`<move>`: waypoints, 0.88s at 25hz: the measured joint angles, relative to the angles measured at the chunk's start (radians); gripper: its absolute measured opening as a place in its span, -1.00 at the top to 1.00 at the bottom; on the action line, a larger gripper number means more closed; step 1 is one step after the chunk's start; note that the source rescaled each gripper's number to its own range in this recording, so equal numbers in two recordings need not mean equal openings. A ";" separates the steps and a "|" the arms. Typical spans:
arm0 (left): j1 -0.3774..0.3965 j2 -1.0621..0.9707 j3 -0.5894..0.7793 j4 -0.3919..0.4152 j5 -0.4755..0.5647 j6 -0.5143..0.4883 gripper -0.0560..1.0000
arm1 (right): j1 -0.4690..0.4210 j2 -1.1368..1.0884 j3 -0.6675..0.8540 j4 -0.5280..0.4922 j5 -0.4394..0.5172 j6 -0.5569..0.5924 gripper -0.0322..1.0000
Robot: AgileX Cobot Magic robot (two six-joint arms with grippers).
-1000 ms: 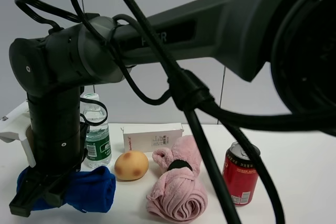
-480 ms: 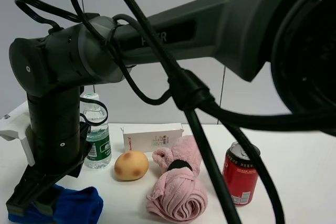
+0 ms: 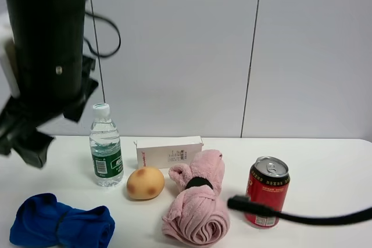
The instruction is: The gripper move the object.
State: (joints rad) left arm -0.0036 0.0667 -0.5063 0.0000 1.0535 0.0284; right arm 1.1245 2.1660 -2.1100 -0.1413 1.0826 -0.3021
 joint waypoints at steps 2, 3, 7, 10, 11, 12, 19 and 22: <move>0.000 0.000 0.000 0.000 0.000 0.000 -1.00 | 0.009 -0.090 0.000 -0.002 0.009 0.009 -0.54; 0.000 0.000 0.000 -0.005 0.000 0.000 -1.00 | 0.011 -0.127 0.000 -0.002 0.014 0.017 -0.54; 0.000 0.000 0.000 0.000 0.000 0.000 -1.00 | 0.014 -0.308 0.000 -0.016 0.030 0.052 -0.54; 0.000 0.000 0.000 0.000 0.000 0.000 -1.00 | 0.016 -0.437 0.000 -0.094 0.034 0.112 -0.54; 0.000 0.000 0.000 0.000 0.000 0.000 -1.00 | 0.016 -0.477 -0.001 -0.137 0.046 0.131 -0.54; 0.000 0.000 0.000 0.000 0.000 0.000 -1.00 | 0.016 -0.513 -0.001 -0.184 0.067 0.155 -0.54; 0.000 0.000 0.000 0.000 0.000 0.000 -1.00 | 0.016 -0.639 0.006 -0.456 0.136 0.309 -0.54; 0.000 0.000 0.000 0.000 0.000 0.000 -1.00 | 0.016 -0.664 0.006 -0.470 0.136 0.338 -0.54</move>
State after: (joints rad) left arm -0.0036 0.0667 -0.5063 0.0000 1.0535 0.0284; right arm 1.1409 1.5021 -2.1039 -0.6114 1.2186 0.0360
